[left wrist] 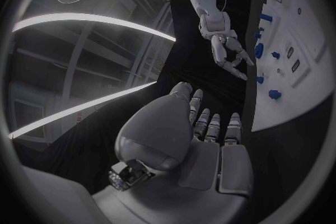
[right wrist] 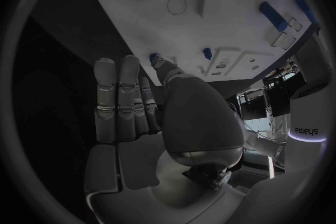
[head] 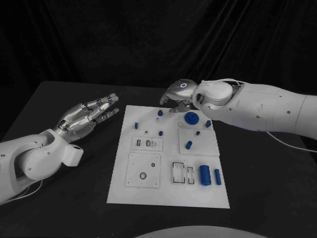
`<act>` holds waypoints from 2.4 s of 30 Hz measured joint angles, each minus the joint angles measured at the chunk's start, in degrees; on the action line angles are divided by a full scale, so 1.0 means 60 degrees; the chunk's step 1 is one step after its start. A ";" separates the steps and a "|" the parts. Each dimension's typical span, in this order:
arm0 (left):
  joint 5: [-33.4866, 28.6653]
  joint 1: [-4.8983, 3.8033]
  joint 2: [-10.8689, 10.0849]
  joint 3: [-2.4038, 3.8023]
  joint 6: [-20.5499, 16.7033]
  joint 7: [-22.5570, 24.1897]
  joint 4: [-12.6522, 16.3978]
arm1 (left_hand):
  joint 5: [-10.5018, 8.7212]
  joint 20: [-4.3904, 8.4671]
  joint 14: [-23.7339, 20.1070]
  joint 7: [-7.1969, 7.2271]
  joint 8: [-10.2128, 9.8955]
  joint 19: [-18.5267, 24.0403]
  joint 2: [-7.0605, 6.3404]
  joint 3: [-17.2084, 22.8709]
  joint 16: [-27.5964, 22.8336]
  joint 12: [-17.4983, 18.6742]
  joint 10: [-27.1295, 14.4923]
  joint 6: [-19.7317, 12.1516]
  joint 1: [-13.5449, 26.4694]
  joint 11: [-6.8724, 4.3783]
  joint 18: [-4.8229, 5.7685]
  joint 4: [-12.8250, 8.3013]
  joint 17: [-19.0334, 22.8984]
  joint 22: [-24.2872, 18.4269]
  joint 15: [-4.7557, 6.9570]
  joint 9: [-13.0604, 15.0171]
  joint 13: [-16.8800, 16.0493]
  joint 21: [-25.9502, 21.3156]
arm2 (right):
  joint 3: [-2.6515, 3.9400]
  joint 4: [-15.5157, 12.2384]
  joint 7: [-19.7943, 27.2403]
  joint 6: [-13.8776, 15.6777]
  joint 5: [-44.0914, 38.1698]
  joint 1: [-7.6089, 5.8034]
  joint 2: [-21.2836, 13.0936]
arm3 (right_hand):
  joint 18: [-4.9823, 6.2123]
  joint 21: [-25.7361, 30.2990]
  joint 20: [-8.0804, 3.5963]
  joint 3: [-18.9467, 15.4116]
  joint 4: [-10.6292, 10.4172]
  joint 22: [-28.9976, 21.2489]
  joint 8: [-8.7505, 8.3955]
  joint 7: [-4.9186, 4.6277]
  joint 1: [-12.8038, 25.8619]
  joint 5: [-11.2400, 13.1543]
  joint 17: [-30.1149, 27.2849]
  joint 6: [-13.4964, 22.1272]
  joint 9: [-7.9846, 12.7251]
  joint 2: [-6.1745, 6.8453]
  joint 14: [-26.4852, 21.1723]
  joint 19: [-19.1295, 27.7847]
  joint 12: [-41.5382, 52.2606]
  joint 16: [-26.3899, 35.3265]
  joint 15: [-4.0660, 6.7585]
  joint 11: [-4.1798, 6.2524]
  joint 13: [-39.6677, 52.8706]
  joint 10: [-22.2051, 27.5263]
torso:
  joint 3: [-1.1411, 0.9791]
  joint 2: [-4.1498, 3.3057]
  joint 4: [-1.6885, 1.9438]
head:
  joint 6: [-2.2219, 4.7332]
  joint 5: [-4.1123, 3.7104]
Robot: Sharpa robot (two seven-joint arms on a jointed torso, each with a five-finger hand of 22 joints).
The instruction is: Assemble the parts on the task board
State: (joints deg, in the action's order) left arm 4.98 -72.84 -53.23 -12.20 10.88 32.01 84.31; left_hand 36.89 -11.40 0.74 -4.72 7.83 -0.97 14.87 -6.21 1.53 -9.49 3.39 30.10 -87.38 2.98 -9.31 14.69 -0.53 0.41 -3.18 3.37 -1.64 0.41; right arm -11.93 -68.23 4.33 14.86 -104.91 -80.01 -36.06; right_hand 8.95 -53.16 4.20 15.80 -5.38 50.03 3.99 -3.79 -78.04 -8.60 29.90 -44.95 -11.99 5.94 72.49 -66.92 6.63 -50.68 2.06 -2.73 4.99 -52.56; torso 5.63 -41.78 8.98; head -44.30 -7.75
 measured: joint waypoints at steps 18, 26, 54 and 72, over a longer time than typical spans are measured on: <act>0.0000 0.0000 -0.0041 -0.0001 0.0000 -0.0020 0.0004 | 0.0000 0.0001 0.0000 -0.0035 -0.0001 0.0001 0.0000 0.0026 0.0000 -0.0036 0.0033 0.0034 0.0000 0.0033 0.0001 0.0027 0.0002 -0.0002 0.0000 -0.0001 0.0002 0.0000 | 0.0006 -0.2169 -0.0859 0.0420 0.0699 -0.0265 -0.2636 | -0.0980 -0.4954 -0.0239 -0.1484 -0.1250 0.4154 0.0336 -0.0219 0.1059 -0.0290 0.7509 -0.0837 0.0034 -0.0273 0.1919 -0.2805 1.3863 -0.6530 0.0281 0.0375 1.1660 -0.5207 | 0.0008 0.0062 -0.0065 | -0.0115 -0.0027; 0.0001 0.0000 -0.0012 -0.0001 0.0025 -0.0021 -0.0017 | 0.0000 0.0001 0.0000 -0.0035 -0.0001 0.0001 0.0000 0.0053 0.0000 -0.0035 0.0033 0.0035 0.0000 0.0033 0.0000 -0.0001 0.0003 -0.0003 0.0001 -0.0002 0.0001 0.0000 | -0.0004 -0.1982 -0.1187 0.0179 0.1142 0.0052 -0.2673 | -0.1125 -0.5347 -0.0240 -0.1470 -0.1553 0.4154 0.0071 -0.0203 0.1186 -0.0289 0.7508 -0.0575 0.0176 -0.0146 0.1919 -0.2805 1.3863 -0.6530 0.0281 0.0375 1.1659 -0.5207 | 0.0027 0.0078 -0.0089 | -0.0159 0.0003; 0.0002 0.0001 -0.0006 -0.0001 0.0158 -0.0038 0.0004 | 0.0000 0.0001 0.0000 -0.0035 -0.0001 0.0001 0.0000 0.0052 0.0000 -0.0035 0.0033 0.0034 0.0000 0.0032 0.0000 0.0000 -0.0003 -0.0004 0.0001 -0.0003 -0.0002 0.0000 | -0.0001 -0.0984 -0.1261 -0.0024 0.1461 0.0746 -0.1982 | -0.1121 -0.5138 -0.0239 -0.1470 -0.1553 0.4150 0.0110 -0.0169 0.1022 -0.0251 0.7506 -0.0649 0.0156 0.0016 0.1918 -0.2804 1.3862 -0.6529 0.0281 0.0410 1.1656 -0.5241 | 0.0054 0.0087 -0.0083 | -0.0251 -0.0050; 0.0002 0.0001 0.0020 -0.0001 0.0225 -0.0041 -0.0019 | 0.0000 0.0001 0.0000 -0.0035 -0.0001 0.0001 0.0000 0.0052 -0.0001 -0.0035 0.0032 0.0034 0.0000 0.0032 0.0000 0.0000 0.0000 -0.0005 0.0001 -0.0004 -0.0004 0.0000 | 0.0026 -0.0601 -0.1267 -0.0144 0.1485 0.0933 -0.1722 | -0.1120 -0.4900 -0.0239 -0.1323 -0.1164 0.4148 0.0306 -0.0239 0.0574 -0.1568 0.7504 -0.0861 -0.0226 -0.0070 0.1918 -0.2804 1.3862 -0.6529 0.0281 0.0410 1.1655 -0.5241 | 0.0046 0.0094 -0.0084 | -0.0254 -0.0065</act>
State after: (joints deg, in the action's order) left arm 5.00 -72.84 -53.11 -12.21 12.23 31.77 84.19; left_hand 36.89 -11.39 0.74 -4.93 7.82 -0.96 14.87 -5.90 1.53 -9.70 3.59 30.30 -87.38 3.18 -9.31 14.69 -0.53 0.38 -3.17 3.35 -1.66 0.41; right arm -11.77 -71.84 -3.27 13.99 -96.00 -74.41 -46.39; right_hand 2.23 -82.56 2.77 7.86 -12.37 74.92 5.82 -5.22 -74.59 -18.00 74.92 -50.11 -13.34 5.51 84.00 -83.75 89.80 -89.85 3.74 -0.27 74.92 -84.01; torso 5.91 -41.22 8.47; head -45.82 -8.14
